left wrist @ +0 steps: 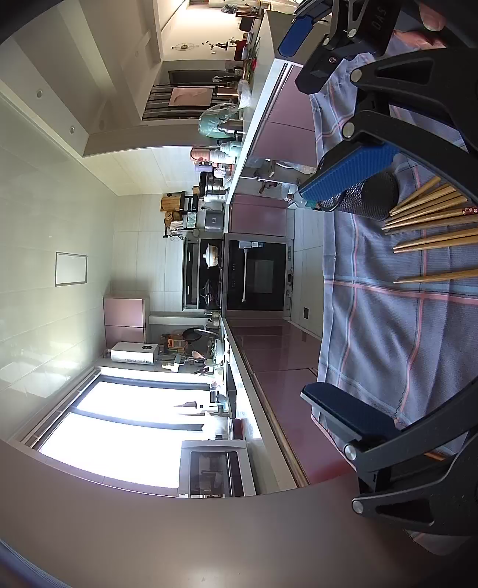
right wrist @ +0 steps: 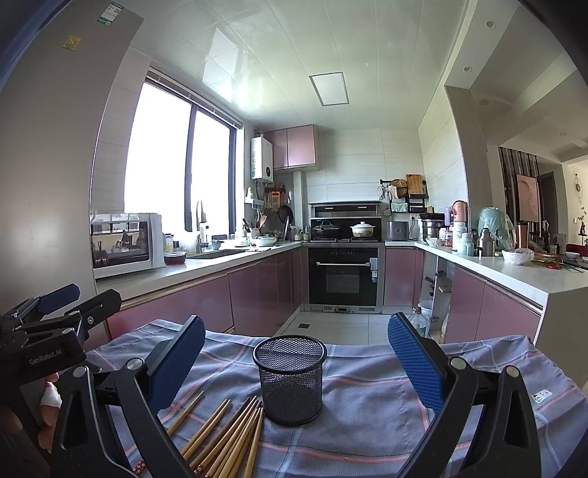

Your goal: Organize utensils

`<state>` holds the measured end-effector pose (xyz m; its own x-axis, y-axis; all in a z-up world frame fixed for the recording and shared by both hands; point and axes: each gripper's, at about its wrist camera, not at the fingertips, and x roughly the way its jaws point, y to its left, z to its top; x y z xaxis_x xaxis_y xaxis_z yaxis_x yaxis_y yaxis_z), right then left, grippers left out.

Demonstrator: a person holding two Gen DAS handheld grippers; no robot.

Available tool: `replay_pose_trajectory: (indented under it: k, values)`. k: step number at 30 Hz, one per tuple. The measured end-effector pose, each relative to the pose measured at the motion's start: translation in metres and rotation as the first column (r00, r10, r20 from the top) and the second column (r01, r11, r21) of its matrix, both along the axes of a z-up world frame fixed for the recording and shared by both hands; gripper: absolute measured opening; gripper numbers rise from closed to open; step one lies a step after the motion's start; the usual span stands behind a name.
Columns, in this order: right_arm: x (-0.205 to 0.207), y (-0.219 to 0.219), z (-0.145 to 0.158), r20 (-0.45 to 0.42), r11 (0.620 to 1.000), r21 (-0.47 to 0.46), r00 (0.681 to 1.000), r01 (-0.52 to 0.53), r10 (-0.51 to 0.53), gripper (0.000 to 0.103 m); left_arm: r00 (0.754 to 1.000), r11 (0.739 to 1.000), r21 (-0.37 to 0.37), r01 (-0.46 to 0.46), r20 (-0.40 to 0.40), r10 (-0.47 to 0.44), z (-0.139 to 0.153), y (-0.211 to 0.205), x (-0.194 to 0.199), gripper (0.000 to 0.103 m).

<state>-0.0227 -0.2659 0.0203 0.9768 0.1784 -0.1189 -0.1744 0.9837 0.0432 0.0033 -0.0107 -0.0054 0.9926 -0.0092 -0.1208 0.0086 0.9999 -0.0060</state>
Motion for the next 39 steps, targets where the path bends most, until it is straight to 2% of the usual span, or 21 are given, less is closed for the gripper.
replay_pose_trajectory:
  k: [31,39]
  values:
    - [0.001,-0.002,0.0,-0.03,1.0,0.015,0.999,-0.016,0.016,0.096,1.0,1.0,0.001,0.001,-0.011,-0.001,-0.004,0.0,0.001,0.097]
    - [0.01,0.003,-0.006,-0.098,0.999,0.01,0.994,-0.052,0.053,0.096,0.999,1.0,0.005,-0.002,-0.047,0.003,-0.014,0.001,-0.001,0.097]
